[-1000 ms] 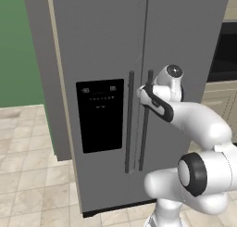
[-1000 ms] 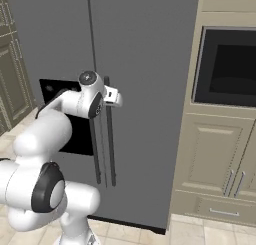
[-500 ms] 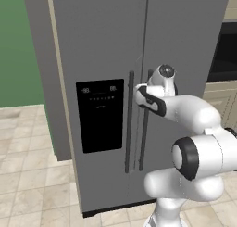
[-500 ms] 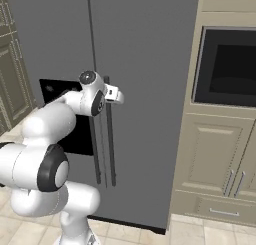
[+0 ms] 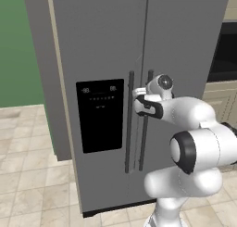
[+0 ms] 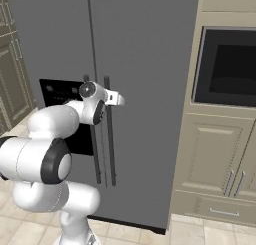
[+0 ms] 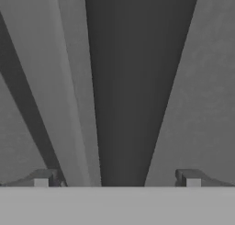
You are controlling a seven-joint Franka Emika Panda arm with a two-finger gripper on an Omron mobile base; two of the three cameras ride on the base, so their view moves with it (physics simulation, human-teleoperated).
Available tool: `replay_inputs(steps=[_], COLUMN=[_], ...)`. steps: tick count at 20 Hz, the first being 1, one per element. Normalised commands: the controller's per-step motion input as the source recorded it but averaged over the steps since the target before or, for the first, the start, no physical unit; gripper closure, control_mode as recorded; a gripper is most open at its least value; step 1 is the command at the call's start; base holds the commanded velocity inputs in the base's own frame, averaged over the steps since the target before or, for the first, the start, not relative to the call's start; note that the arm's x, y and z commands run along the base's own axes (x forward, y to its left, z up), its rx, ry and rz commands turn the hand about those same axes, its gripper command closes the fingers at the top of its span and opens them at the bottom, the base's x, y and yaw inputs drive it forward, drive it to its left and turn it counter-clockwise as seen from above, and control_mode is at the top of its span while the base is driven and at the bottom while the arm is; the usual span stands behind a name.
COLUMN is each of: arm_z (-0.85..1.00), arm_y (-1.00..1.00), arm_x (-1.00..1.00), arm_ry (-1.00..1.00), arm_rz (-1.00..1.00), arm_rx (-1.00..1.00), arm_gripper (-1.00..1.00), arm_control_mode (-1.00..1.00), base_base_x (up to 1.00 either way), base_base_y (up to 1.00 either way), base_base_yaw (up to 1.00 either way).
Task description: Gather the mushroom and lemon from the fridge and place them on a tray on the dining counter. Then gather the chicken drumstick and fish from the fridge and place them on the other tray.
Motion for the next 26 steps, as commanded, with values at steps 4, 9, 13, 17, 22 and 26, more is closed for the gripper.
replay_inputs(steps=[4,9,13,17,22,26], arm_z=[-0.02,-0.05,-0.09,0.09,0.31,0.35], arm_y=[0.0,0.0,-0.04,-0.4,-0.47,-0.69], arm_x=[0.7,0.49,-0.28,-0.69,-0.78,-0.86], arm_ry=[0.0,0.01,0.03,0.0,0.07,0.13], arm_rz=[0.0,0.01,-0.02,-0.12,-0.16,-0.1], arm_rx=[0.0,0.01,-0.02,0.02,0.01,0.0], arm_gripper=[1.0,1.0,1.0,1.0,1.0,1.0], arm_control_mode=[-1.0,-1.0,-1.0,-1.0,-1.0,-1.0], base_base_x=[0.0,0.0,0.0,0.0,0.0,0.0], base_base_y=[0.0,0.0,0.0,0.0,0.0,0.0], base_base_yaw=[0.0,0.0,0.0,0.0,0.0,0.0])
